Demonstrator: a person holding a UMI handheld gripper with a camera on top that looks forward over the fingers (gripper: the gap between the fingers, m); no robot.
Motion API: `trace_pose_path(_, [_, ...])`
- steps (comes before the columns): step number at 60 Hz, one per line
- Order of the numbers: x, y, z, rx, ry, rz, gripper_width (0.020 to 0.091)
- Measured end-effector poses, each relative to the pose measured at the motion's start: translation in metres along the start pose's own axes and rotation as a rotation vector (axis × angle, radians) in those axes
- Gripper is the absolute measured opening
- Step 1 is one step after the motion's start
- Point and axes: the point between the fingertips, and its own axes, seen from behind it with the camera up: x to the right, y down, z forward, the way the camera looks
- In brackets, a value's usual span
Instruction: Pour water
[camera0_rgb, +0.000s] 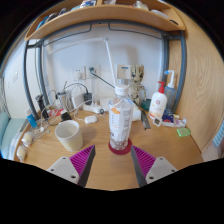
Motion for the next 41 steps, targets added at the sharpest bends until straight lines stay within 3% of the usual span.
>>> trace_pose_path(10, [-0.013,-0.019,-0.057,-0.038,-0.051,-0.026,0.0707])
trace_pose_path(24, [-0.027,-0.061,-0.103,0.026,-0.131,-0.018,0.0705])
trace_pose_path(41, [-0.024,-0.056,-0.125,-0.003,-0.136,-0.042,0.0699])
